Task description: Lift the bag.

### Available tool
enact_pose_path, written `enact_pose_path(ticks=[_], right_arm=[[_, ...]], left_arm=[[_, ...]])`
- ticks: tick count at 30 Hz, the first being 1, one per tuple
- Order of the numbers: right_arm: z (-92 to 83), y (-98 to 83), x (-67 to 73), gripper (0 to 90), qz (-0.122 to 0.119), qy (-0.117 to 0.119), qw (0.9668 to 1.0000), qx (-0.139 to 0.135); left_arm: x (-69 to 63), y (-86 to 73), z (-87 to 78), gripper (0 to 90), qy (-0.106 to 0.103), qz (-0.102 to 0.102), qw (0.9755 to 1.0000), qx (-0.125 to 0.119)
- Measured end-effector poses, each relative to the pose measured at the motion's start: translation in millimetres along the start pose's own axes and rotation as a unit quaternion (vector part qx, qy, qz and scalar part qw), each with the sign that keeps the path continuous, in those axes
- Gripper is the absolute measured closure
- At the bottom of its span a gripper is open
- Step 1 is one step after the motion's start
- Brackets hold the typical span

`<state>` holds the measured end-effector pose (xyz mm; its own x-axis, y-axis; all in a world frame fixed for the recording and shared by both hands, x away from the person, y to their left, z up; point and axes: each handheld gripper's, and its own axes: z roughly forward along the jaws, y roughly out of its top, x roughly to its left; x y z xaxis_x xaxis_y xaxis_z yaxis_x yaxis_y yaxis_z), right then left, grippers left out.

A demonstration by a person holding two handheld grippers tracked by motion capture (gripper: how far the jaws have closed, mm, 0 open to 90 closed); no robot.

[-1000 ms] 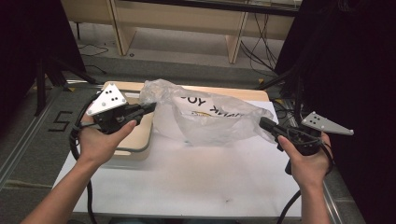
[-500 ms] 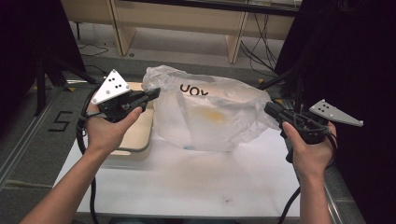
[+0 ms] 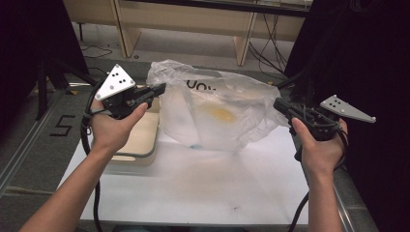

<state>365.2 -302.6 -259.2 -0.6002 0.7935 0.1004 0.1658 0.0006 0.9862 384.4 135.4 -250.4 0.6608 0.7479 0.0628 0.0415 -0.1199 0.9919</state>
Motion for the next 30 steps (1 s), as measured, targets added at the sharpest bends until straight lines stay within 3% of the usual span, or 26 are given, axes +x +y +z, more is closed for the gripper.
enact_pose_path(ticks=[30], right_arm=[[6.7, 13.5, -1.0, 90.0, 0.002, -0.008, 1.0, 0.002]], left_arm=[[0.1, 6.8, 5.0, 88.9, 0.01, 0.002, 0.9999, 0.001]])
